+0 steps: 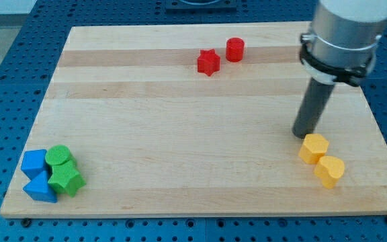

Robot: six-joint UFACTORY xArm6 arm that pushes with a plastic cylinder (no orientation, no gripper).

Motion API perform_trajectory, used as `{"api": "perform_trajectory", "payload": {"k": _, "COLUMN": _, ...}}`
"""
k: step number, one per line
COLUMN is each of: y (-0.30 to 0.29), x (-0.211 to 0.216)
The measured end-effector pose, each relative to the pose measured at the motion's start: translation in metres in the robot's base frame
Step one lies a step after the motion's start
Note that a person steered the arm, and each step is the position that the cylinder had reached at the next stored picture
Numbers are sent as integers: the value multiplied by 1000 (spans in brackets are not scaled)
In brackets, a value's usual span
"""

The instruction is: Move red circle into red star

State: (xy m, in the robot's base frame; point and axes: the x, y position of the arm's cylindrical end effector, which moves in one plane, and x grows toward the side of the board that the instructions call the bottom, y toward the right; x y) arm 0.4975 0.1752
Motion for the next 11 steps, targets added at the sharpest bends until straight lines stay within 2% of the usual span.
{"api": "perform_trajectory", "payload": {"k": 2, "y": 37, "x": 7}}
{"api": "perform_trajectory", "payload": {"k": 3, "y": 38, "x": -37}}
{"api": "perform_trajectory", "payload": {"k": 5, "y": 43, "x": -197}}
{"api": "perform_trajectory", "payload": {"k": 6, "y": 9, "x": -250}}
{"api": "perform_trajectory", "payload": {"k": 7, "y": -39, "x": -262}}
{"api": "perform_trajectory", "payload": {"k": 8, "y": -72, "x": -244}}
{"api": "perform_trajectory", "payload": {"k": 9, "y": -93, "x": -204}}
{"api": "perform_trajectory", "payload": {"k": 10, "y": -97, "x": -214}}
{"api": "perform_trajectory", "payload": {"k": 11, "y": -115, "x": -246}}
